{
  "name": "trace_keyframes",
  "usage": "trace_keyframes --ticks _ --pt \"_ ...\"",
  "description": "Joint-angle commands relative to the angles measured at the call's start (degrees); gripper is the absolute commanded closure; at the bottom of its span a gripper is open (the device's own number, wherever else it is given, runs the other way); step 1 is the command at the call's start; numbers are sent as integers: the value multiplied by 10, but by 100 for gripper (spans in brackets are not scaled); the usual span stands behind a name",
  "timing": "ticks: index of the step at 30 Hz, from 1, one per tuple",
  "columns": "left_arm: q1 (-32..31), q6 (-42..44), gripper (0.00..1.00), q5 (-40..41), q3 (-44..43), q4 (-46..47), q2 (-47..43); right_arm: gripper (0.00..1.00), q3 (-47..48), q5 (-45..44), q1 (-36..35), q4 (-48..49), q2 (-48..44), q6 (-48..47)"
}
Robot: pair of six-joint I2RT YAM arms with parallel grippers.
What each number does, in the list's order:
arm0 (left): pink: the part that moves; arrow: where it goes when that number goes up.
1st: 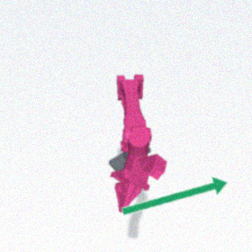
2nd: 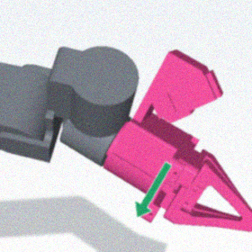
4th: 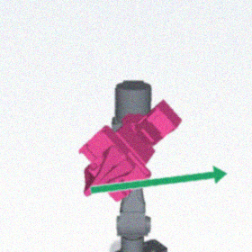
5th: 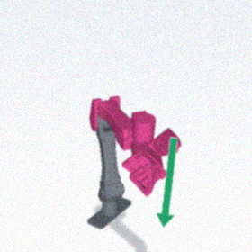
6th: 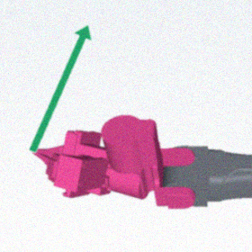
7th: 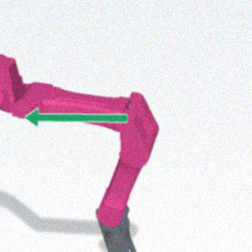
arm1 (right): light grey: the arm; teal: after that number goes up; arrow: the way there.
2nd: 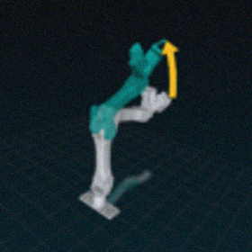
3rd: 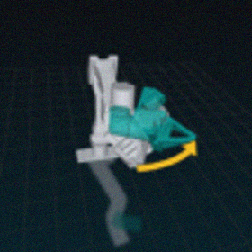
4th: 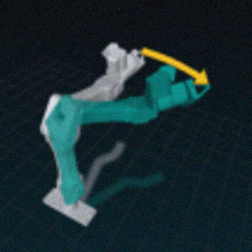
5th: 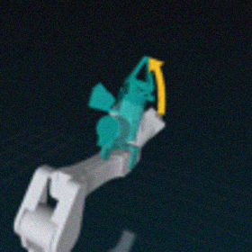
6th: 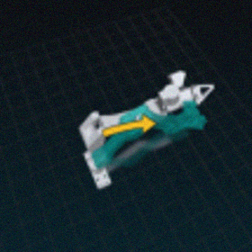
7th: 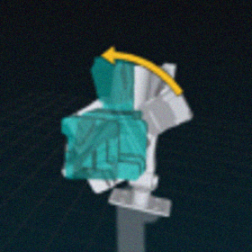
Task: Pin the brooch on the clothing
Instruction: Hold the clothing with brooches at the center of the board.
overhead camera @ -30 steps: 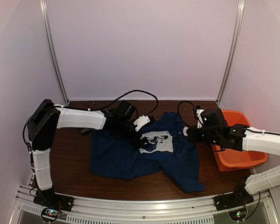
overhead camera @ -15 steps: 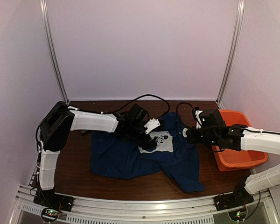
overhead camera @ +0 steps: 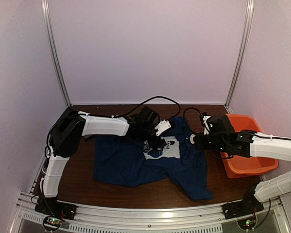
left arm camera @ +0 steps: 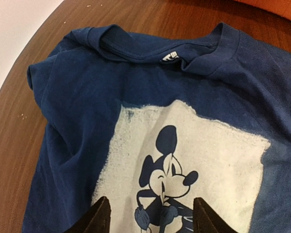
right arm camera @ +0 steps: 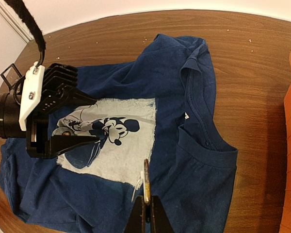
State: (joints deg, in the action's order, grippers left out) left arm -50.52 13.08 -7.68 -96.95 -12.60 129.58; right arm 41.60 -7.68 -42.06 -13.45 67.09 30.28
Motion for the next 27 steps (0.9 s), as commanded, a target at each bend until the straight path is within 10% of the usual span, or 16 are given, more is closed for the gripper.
trace_keyframes --ticks 1,27 --pt "1 10 46 -6 -19 -6 22 100 -9 -3 2 2 -7 7" --pt "1 -7 100 -23 -9 14 31 100 -1 5 2 9 18 41"
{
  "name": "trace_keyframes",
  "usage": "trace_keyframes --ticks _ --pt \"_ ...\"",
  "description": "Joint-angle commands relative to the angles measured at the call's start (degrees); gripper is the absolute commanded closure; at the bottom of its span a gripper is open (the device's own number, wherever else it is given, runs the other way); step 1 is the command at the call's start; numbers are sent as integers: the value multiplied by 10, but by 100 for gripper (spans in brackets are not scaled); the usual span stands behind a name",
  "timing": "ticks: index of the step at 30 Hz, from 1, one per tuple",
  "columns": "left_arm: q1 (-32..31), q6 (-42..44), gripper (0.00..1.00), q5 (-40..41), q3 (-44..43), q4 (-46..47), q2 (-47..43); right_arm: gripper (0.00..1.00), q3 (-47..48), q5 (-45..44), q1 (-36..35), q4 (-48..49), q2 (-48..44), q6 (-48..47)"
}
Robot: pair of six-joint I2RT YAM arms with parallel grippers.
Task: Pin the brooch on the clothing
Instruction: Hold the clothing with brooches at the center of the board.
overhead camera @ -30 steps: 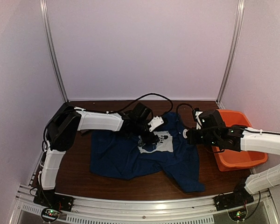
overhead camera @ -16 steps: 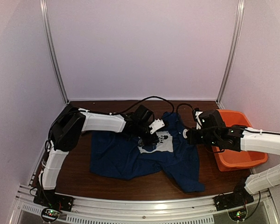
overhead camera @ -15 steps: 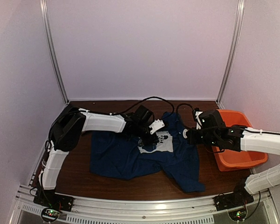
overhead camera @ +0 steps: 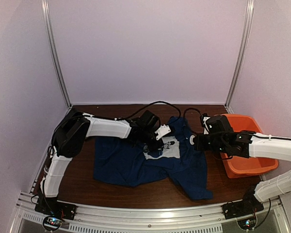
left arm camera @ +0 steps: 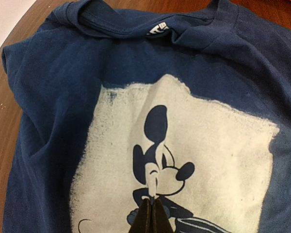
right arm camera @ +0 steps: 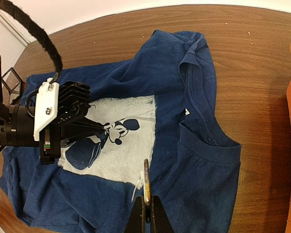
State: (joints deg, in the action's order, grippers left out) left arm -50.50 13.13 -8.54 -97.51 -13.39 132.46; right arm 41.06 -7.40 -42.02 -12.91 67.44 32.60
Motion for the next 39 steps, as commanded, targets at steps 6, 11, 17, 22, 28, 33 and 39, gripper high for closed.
trace_keyframes --ticks 6,11,17,22,28,33,39 --pt "1 -15 100 -32 12 37 -14 100 37 6 4 -21 42 27" --pt "1 -20 100 -41 23 46 -27 100 59 26 15 -32 61 20" --pt "1 -25 100 -47 39 59 -45 100 48 118 46 7 73 29" --pt "1 -30 100 -56 50 73 -56 100 55 154 55 6 83 31" --pt "1 -32 100 -60 57 79 -59 100 59 154 60 2 89 32" --pt "1 -31 100 -59 70 86 -67 100 66 165 62 1 102 33" --pt "1 -34 100 -63 81 100 -78 100 64 180 63 11 111 37"
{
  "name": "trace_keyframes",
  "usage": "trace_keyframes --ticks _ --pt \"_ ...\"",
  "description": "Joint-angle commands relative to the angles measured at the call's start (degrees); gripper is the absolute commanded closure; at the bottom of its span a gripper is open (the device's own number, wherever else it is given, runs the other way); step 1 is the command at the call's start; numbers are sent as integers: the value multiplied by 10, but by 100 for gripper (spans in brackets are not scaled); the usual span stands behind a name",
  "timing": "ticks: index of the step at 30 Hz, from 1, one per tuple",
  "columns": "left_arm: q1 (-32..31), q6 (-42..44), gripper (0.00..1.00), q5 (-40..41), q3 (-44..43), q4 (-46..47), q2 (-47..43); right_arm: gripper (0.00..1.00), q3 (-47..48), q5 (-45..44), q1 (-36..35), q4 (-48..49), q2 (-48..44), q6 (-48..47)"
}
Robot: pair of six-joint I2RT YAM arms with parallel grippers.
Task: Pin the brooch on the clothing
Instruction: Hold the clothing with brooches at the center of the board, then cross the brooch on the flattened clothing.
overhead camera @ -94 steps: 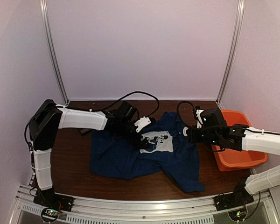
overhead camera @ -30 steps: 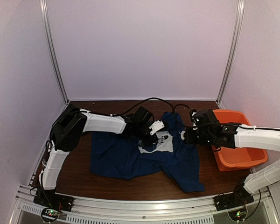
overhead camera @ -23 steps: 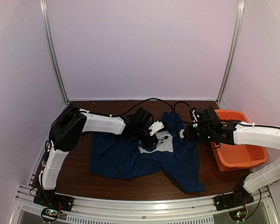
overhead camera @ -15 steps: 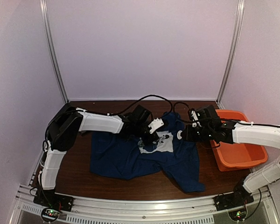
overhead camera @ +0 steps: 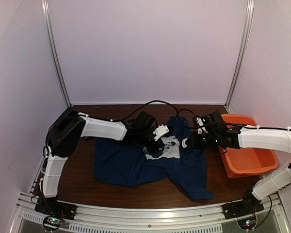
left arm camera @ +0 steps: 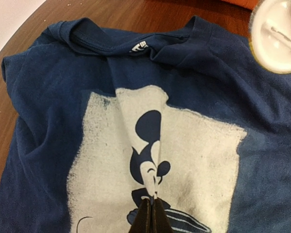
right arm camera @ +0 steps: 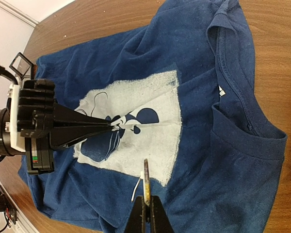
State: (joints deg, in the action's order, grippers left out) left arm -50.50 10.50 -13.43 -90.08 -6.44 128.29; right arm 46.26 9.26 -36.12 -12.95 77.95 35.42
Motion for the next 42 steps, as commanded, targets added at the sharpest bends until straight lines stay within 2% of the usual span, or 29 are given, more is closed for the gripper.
trace_keyframes --ticks 1,28,42 --pt "1 -9 100 -15 8 31 -37 100 13 15 4 13 8 9" --pt "1 -15 100 -27 37 60 -61 100 71 84 11 49 120 21" --pt "1 -16 100 -33 40 60 -66 100 88 93 11 50 142 19"
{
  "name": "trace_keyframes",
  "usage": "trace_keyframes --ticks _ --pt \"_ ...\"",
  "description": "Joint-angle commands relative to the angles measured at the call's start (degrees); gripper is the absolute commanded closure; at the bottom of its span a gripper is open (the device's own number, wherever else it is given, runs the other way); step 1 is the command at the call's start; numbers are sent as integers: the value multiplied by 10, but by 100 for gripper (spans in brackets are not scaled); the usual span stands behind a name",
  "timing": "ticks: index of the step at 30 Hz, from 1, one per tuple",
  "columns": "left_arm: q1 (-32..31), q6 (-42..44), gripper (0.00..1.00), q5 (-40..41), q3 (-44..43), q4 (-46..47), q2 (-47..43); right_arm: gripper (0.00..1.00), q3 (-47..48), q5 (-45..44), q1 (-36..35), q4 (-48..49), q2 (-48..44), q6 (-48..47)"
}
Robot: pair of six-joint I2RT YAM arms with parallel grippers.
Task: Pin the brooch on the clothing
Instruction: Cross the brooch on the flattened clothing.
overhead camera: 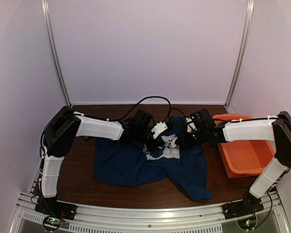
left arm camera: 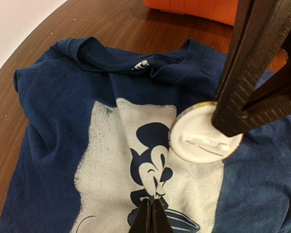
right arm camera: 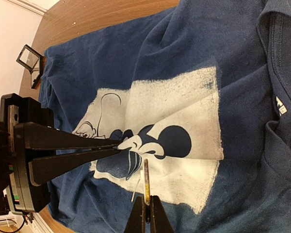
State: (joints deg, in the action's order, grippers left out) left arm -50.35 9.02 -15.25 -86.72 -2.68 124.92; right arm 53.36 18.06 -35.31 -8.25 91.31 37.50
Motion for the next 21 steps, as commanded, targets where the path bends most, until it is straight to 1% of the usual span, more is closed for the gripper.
trace_keyframes --ticks 1,21 --pt "0 -2 100 -15 7 30 -33 100 18 5 3 3 10 -2" --pt "0 -2 100 -18 15 48 -41 100 40 13 3 -8 27 -4"
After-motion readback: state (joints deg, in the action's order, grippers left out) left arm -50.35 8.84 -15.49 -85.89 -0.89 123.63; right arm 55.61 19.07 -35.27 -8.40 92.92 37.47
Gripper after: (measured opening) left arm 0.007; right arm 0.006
